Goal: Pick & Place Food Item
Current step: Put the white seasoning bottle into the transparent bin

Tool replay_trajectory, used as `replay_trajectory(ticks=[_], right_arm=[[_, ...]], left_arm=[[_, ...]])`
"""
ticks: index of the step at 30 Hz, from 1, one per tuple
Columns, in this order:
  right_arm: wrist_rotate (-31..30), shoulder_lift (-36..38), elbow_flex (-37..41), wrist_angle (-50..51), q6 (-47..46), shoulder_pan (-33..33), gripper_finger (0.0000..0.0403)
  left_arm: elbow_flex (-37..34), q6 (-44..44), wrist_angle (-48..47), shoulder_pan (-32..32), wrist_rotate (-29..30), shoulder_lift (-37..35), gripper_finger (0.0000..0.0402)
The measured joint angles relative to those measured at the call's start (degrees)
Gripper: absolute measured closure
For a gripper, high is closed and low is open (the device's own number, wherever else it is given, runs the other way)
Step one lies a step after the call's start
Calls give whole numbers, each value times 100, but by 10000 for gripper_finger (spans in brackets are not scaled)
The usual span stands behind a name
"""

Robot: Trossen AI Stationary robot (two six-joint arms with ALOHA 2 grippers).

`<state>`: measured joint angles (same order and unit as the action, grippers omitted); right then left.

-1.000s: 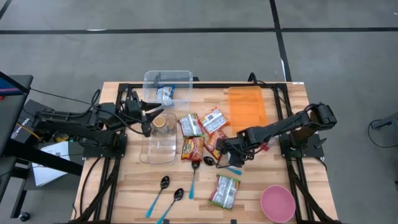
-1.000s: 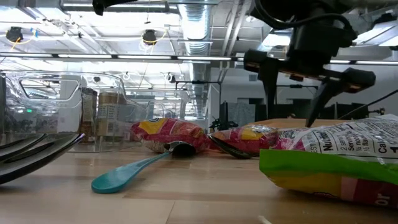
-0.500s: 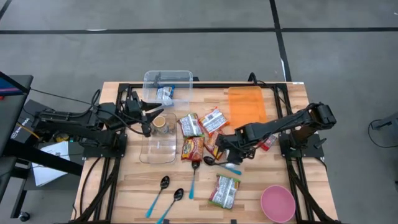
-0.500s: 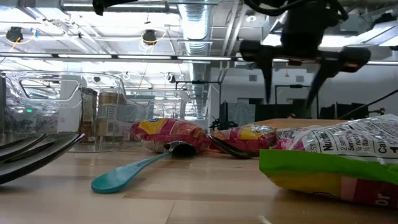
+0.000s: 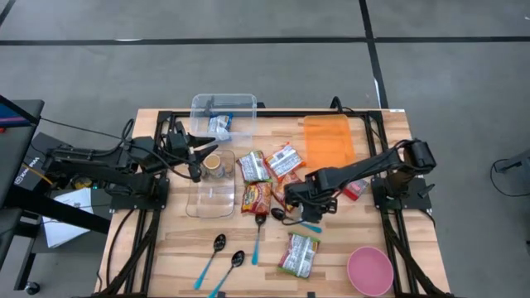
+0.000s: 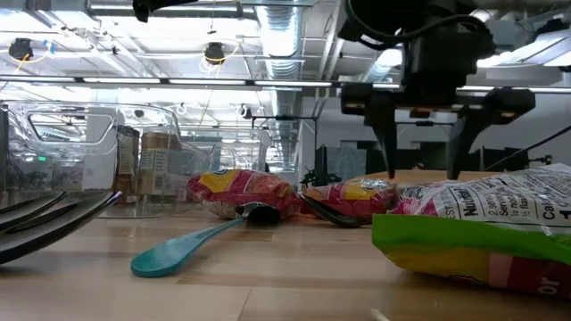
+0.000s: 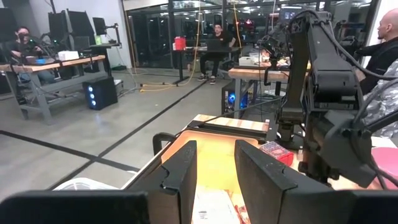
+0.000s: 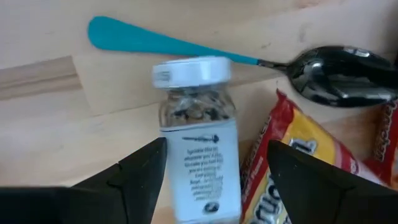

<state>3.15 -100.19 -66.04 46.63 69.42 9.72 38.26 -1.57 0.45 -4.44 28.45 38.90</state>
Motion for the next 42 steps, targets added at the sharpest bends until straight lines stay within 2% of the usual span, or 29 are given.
replay_trajectory(ticks=[6, 18, 26, 30, 35, 42], right_arm=[[-14, -45, 33, -168, 10, -6, 131], [-16, -47, 605, -381, -25, -479, 131], [-41, -47, 638, -514, -43, -616, 134], [-41, -47, 638, -514, -174, -610, 158], [-16, -36, 634, -506, -530, -586, 216], [51, -3, 636, -426, -859, -362, 216]], left_arm=[[0, 5, 0, -1, 0, -1, 298], [0, 9, 0, 0, -2, -1, 298], [0, 8, 0, -1, -2, -1, 298], [0, 10, 0, -1, -2, -1, 298], [-7, 10, 2, 1, -2, -1, 298], [-159, 51, 7, -1, -2, -1, 298]])
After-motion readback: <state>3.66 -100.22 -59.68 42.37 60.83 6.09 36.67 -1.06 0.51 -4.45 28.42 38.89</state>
